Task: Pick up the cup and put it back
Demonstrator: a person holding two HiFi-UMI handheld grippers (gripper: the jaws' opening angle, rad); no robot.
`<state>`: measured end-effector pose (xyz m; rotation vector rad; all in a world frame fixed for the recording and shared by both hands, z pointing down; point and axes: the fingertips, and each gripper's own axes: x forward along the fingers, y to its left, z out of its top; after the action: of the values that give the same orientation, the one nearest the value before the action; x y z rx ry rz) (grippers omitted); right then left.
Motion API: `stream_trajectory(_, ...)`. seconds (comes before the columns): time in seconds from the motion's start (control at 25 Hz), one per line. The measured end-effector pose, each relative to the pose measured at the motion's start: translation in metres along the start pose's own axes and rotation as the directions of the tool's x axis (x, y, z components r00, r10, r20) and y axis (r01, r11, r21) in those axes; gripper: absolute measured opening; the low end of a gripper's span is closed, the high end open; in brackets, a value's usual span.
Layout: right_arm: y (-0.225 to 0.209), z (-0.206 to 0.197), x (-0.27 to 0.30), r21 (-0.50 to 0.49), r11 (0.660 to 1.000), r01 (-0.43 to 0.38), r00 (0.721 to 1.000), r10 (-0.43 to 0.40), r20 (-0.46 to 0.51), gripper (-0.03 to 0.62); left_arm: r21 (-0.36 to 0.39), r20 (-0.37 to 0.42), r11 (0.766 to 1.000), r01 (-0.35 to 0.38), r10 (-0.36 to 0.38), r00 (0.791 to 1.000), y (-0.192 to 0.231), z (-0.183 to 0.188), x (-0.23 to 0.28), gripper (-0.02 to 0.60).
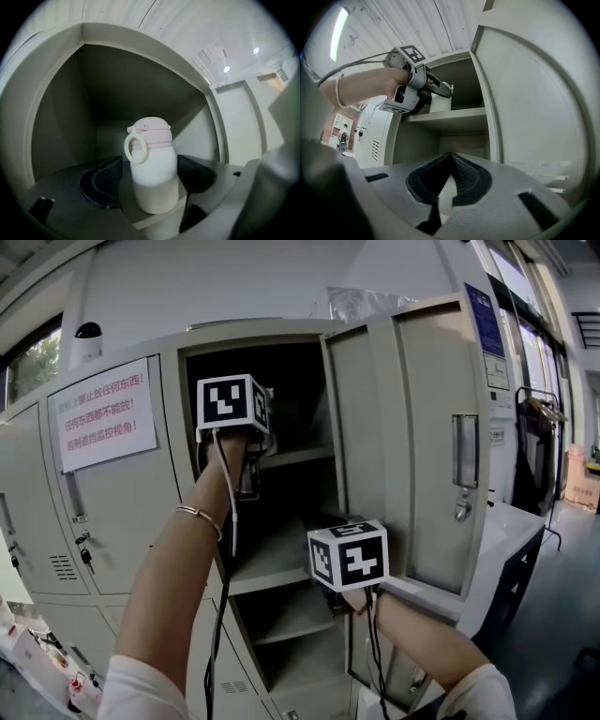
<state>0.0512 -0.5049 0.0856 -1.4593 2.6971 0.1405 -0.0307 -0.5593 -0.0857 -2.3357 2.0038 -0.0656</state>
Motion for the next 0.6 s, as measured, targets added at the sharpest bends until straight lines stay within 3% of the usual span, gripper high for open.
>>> stream_trajectory(0.24,0.003,0.002,-0.003,0.001,1.000,0.009,1.000,-0.009,0.002,-0.008,0.008,0.041,1.000,-0.012,0.011,0.999,-0.003,0.006,-0.019,0.339)
stream_trajectory(0.44,0.007,0.001,-0.010,0.010,1.000,0.013,1.000,-0.013,0.000,-0.008,0.004,0.073,1.000,0.020,-0.021,0.997,-0.012,0.002,-0.039,0.339)
stream_trajectory(0.6,0.010,0.000,-0.017,0.018,1.000,0.016,1.000,-0.016,0.000,-0.008,0.048,0.115,0.998,0.051,-0.056,0.992,-0.027,-0.003,-0.062,0.337)
